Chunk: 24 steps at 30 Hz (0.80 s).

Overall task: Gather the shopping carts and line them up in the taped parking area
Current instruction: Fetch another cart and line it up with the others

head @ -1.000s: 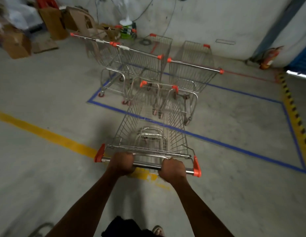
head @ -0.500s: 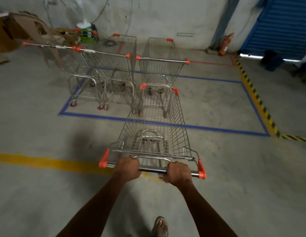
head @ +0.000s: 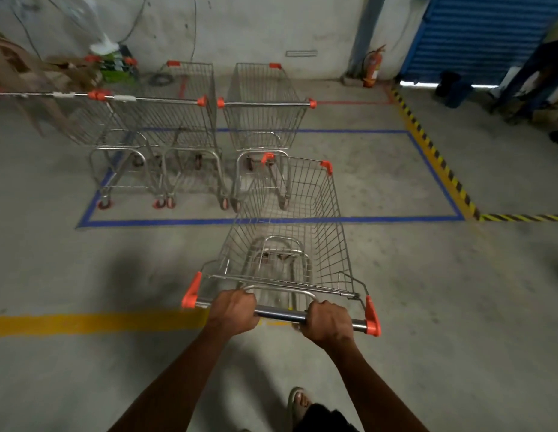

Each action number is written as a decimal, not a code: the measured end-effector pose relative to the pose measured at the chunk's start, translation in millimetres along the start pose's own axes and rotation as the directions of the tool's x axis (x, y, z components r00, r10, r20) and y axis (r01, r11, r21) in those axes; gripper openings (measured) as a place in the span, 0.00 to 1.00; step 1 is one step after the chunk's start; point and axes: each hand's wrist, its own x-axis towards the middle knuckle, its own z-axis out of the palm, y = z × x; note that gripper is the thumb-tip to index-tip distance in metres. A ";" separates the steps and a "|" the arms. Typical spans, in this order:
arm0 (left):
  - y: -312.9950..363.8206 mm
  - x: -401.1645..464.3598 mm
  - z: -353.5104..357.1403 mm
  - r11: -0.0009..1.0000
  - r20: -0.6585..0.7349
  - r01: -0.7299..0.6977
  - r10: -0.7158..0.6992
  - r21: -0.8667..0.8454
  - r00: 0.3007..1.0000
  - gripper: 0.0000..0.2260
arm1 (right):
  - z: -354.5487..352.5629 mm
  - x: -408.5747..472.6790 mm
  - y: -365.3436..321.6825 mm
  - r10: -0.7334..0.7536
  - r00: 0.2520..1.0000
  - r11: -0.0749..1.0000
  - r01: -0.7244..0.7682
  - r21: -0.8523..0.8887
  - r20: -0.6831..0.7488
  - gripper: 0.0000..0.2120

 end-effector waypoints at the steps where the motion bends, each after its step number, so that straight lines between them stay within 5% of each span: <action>1: -1.7 2.5 -3.6 1.000 0.008 -0.013 0.013 0.002 1.000 0.15 | -0.1 0.5 -0.8 0.014 1.000 1.000 -0.014 0.005 0.002 0.20; 11: 5.5 74.3 -33.2 0.999 -0.034 -0.042 0.042 -0.002 0.999 0.18 | -21.7 40.9 26.8 0.075 0.997 0.997 -0.075 0.032 -0.029 0.22; 24: 96.2 204.8 -81.4 0.993 -0.104 -0.115 0.112 -0.025 0.988 0.18 | -52.4 121.5 168.5 0.099 0.993 0.995 -0.098 0.031 -0.059 0.20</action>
